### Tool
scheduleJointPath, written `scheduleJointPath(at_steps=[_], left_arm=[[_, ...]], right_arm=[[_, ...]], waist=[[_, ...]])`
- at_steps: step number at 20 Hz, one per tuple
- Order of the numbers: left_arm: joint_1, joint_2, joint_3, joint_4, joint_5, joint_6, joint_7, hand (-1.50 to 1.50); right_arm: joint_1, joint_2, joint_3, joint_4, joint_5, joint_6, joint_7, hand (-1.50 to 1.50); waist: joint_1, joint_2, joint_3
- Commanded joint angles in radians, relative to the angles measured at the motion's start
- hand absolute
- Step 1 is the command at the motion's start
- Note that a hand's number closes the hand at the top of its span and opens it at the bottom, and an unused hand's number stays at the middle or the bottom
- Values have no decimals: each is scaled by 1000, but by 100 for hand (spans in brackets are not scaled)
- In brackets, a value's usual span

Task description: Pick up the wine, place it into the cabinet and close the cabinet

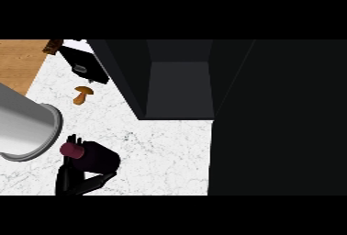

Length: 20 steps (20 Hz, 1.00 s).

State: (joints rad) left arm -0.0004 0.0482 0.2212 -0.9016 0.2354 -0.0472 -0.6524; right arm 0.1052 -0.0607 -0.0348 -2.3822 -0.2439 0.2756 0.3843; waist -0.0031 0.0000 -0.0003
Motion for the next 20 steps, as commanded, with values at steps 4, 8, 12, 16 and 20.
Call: scheduleJointPath(at_steps=[4,8,12,16,20], left_arm=[[-96,8,37,205,37,-76,-138,-150],[-59,-25,0,161,37,-74,-127,-150],[-130,19,27,305,47,-146,-182,150],[-86,6,-4,247,36,-149,-169,150],[-156,26,24,331,48,-145,-169,150]], right_arm=[[-78,-34,-51,-30,-59,-40,102,-150],[-44,-20,-61,73,-29,17,-17,-150],[57,4,-35,8,-21,46,-49,-150],[15,23,12,-66,4,-16,31,-150],[0,-6,-26,57,-9,44,-37,-150]], waist=[[0,0,0],[2,0,0],[-4,0,0],[-1,-1,0],[-3,1,0]])
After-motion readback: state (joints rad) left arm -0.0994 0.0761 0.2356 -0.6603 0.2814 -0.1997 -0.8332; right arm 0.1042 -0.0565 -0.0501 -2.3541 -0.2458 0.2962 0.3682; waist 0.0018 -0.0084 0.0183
